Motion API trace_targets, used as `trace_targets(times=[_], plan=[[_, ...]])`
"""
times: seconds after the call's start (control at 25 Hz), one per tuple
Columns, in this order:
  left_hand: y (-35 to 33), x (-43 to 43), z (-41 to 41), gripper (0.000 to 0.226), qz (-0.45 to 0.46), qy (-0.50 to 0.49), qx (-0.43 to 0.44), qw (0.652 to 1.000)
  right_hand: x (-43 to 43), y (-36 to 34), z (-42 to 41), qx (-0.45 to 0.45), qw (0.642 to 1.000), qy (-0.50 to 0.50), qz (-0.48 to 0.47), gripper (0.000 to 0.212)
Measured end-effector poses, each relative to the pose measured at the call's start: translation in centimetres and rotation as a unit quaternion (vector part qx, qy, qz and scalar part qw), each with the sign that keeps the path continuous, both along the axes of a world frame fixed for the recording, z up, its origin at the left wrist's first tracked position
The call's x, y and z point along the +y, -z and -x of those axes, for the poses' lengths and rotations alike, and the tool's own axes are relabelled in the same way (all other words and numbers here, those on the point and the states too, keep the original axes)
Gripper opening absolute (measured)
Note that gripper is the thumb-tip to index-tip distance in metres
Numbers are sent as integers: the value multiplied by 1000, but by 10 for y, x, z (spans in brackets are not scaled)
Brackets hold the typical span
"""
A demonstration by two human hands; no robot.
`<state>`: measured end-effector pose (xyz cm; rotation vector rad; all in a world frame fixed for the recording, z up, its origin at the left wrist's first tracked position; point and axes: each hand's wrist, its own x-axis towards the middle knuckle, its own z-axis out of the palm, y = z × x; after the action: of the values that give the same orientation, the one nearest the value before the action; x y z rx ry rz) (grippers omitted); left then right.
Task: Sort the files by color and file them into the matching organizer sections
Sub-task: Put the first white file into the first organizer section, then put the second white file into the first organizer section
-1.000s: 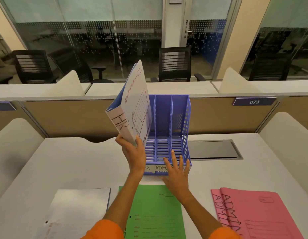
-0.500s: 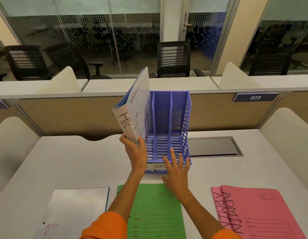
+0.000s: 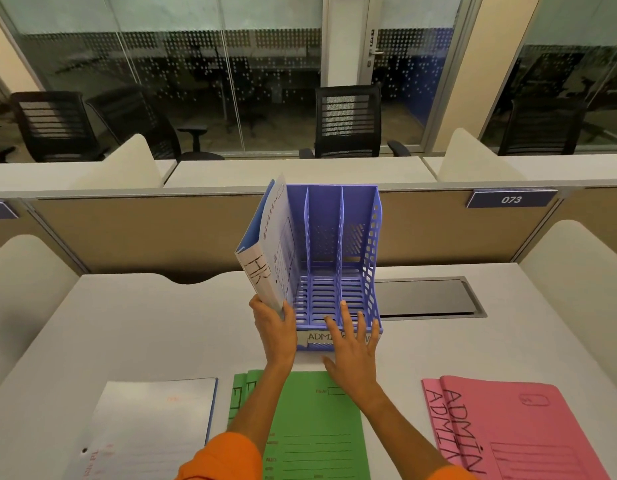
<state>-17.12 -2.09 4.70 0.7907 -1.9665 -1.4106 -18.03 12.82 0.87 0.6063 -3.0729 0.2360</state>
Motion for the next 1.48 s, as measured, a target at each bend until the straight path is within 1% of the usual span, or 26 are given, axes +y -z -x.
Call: trace_targets(times=[0.12,0.24,0.36,0.56,0.72,0.84,0.96,1.08,1.32,1.48], plan=[[1,-3,-6,56,0,18,-7,1000,0,-2,-1,-2,1000,5,9,88],[2,-12,-23,59,9,29,-29,999,0,-4,1,-9,1000,1,-5,90],[8,-25,-51,64,28,31,-49,998,0,-9,3,-18,1000,-3,-16,91],[20,-55,-117,62,28,28,-73,997,4,-21,-3,-24,999,-20,-30,90],[35,-98,-183,55,60,0,-125,990,3,-34,-29,10,999,-35,-8,91],[43,-136,-234,51,97,-32,-204,974,2,-30,-60,24,998,-48,15,91],[47,-166,-277,53,122,-49,-297,946,1,-11,-100,-4,998,-60,27,87],[45,-185,-306,56,126,-58,-355,925,-9,10,-142,-74,993,-86,29,85],[44,-212,-342,61,116,-67,-417,899,-56,25,-218,-158,969,-162,96,82],[43,-218,-353,67,79,-64,-429,898,-87,24,-246,-212,944,-210,139,75]])
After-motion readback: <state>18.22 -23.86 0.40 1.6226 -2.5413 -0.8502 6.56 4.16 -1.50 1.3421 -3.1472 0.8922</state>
